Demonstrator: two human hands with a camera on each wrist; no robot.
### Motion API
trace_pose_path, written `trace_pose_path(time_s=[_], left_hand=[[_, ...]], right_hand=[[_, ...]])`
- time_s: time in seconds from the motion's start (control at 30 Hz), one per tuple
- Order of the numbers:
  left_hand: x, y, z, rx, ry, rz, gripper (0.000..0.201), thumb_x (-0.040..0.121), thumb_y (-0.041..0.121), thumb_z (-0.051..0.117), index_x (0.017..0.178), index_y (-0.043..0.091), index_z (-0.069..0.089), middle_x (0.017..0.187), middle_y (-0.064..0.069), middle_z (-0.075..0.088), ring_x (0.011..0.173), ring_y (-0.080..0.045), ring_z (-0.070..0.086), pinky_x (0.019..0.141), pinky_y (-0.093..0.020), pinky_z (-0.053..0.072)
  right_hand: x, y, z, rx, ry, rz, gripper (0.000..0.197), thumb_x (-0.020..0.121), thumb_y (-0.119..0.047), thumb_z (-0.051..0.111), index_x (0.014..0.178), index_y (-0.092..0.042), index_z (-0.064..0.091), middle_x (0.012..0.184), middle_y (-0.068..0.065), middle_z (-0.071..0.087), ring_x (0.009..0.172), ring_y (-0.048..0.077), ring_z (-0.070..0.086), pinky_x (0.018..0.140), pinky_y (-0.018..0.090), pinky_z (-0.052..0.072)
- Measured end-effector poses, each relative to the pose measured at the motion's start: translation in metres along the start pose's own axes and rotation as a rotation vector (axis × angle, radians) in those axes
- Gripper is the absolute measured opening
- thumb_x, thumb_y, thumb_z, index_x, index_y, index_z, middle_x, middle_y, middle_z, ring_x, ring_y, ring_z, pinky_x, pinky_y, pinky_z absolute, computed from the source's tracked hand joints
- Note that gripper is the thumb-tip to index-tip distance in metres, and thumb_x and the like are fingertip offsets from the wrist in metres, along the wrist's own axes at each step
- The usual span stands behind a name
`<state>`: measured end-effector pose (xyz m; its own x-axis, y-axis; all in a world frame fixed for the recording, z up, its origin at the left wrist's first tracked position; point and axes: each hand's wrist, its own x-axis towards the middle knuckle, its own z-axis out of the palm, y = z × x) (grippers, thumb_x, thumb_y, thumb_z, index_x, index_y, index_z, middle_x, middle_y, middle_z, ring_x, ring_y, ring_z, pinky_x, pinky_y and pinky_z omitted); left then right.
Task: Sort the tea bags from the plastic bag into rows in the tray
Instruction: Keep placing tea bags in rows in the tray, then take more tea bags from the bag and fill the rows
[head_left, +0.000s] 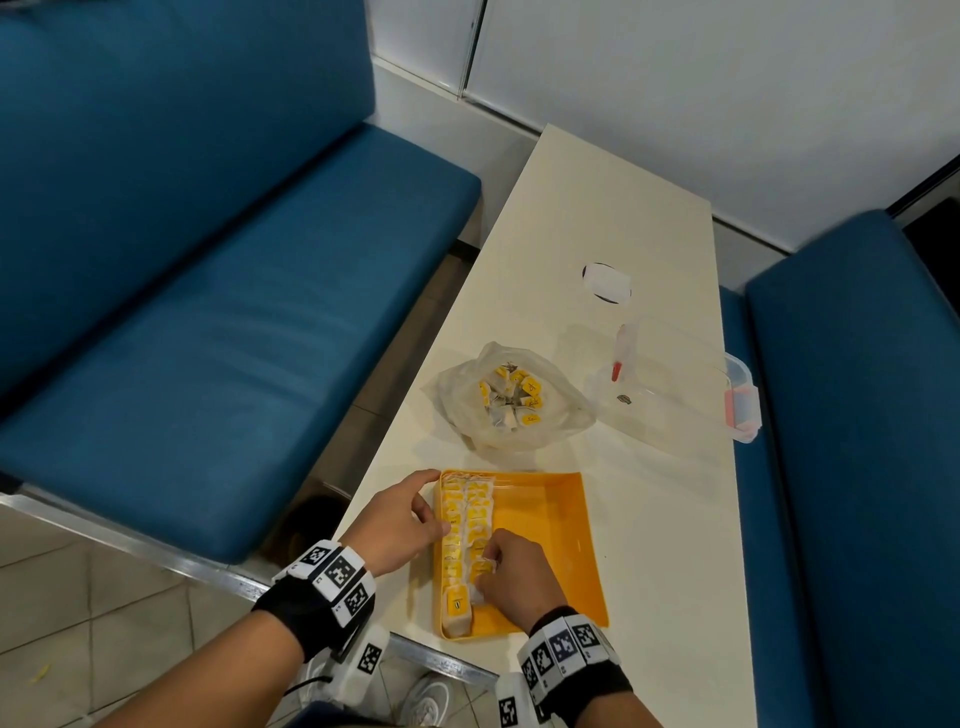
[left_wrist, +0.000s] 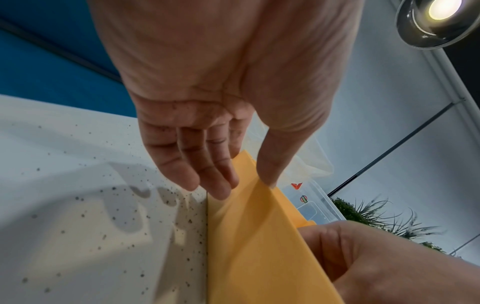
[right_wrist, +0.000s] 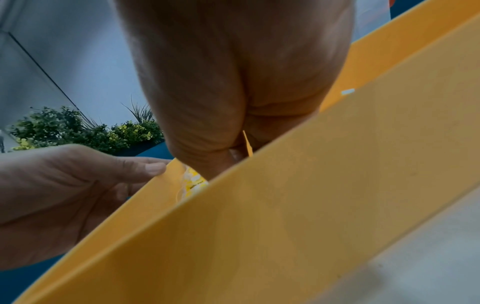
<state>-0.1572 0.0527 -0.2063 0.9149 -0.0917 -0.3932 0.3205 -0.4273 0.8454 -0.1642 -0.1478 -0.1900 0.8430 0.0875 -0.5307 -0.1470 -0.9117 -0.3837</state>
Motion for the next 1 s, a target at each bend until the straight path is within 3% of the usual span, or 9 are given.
trace_pose_path(time_s=[0.37,0.47,0.57,0.67,0.73,0.8,0.87,0.93,1.0], left_hand=[[0.0,0.007,-0.007,0.074,-0.037,-0.012,0.066,0.087,0.034,0.077,0.144,0.036,0.046,0.094,0.007,0.067,0.087,-0.006,0.064,0.079,-0.02,0.049],[0.005,0.03,-0.023,0.197,0.033,0.043,0.046,0.091,0.041,0.071,0.134,0.033,0.056,0.101,0.013,0.061,0.089,-0.003,0.061,0.078,-0.021,0.049],[0.017,0.069,-0.037,0.276,0.114,0.23,0.028,0.097,0.035,0.063,0.124,0.029,0.066,0.111,0.016,0.061,0.101,-0.002,0.06,0.085,-0.019,0.045],[0.04,0.108,-0.034,0.335,0.029,0.378,0.027,0.099,0.027,0.06,0.126,0.027,0.066,0.128,0.012,0.061,0.117,-0.007,0.057,0.097,-0.021,0.042],[0.058,0.124,-0.027,0.398,-0.054,0.367,0.034,0.1,0.026,0.059,0.134,0.027,0.061,0.14,0.006,0.057,0.126,-0.013,0.055,0.105,-0.027,0.043],[0.071,0.132,-0.026,0.466,-0.092,0.295,0.045,0.1,0.025,0.058,0.144,0.026,0.051,0.149,0.002,0.05,0.132,-0.019,0.051,0.109,-0.031,0.041],[0.077,0.134,-0.034,0.493,-0.056,0.212,0.051,0.099,0.025,0.057,0.148,0.023,0.044,0.152,-0.001,0.046,0.134,-0.022,0.049,0.105,-0.031,0.041],[0.079,0.136,-0.045,0.512,0.038,0.142,0.046,0.098,0.025,0.055,0.143,0.02,0.045,0.147,-0.003,0.049,0.127,-0.026,0.054,0.094,-0.033,0.044],[0.079,0.139,-0.051,0.58,0.11,0.116,0.039,0.098,0.026,0.054,0.135,0.017,0.045,0.141,-0.005,0.05,0.116,-0.03,0.058,0.082,-0.034,0.043]], right_hand=[[-0.001,-0.007,-0.011,0.085,0.011,0.037,0.027,0.08,-0.014,0.071,0.097,-0.021,0.051,0.093,-0.004,0.061,0.081,0.013,0.058,0.058,0.017,0.042],[0.0,-0.012,-0.047,0.198,0.179,0.074,0.029,0.082,-0.025,0.075,0.102,-0.019,0.054,0.084,-0.003,0.064,0.076,0.013,0.063,0.063,0.024,0.048],[0.004,-0.015,-0.096,0.335,0.443,0.109,0.037,0.085,-0.031,0.075,0.109,-0.015,0.052,0.08,-0.003,0.061,0.075,0.013,0.059,0.07,0.028,0.045],[0.021,-0.016,-0.129,0.428,0.584,0.119,0.057,0.083,-0.039,0.075,0.126,-0.015,0.046,0.105,0.006,0.058,0.093,0.02,0.057,0.08,0.029,0.043],[0.035,-0.019,-0.137,0.475,0.596,0.109,0.062,0.082,-0.042,0.074,0.132,-0.019,0.043,0.112,0.004,0.055,0.097,0.022,0.06,0.083,0.035,0.051],[0.045,-0.023,-0.138,0.522,0.562,0.086,0.044,0.085,-0.034,0.069,0.123,-0.018,0.051,0.099,0.004,0.065,0.082,0.024,0.069,0.075,0.045,0.06],[0.048,-0.03,-0.139,0.511,0.562,0.043,0.011,0.088,-0.015,0.06,0.099,-0.013,0.062,0.077,0.006,0.069,0.063,0.023,0.07,0.063,0.048,0.06],[0.048,-0.036,-0.139,0.516,0.602,-0.005,0.01,0.086,-0.006,0.054,0.082,-0.013,0.061,0.068,0.008,0.068,0.056,0.022,0.068,0.059,0.044,0.06],[0.047,-0.042,-0.137,0.558,0.614,-0.053,0.013,0.086,-0.004,0.054,0.079,-0.013,0.059,0.067,0.008,0.066,0.055,0.021,0.068,0.055,0.038,0.058]])
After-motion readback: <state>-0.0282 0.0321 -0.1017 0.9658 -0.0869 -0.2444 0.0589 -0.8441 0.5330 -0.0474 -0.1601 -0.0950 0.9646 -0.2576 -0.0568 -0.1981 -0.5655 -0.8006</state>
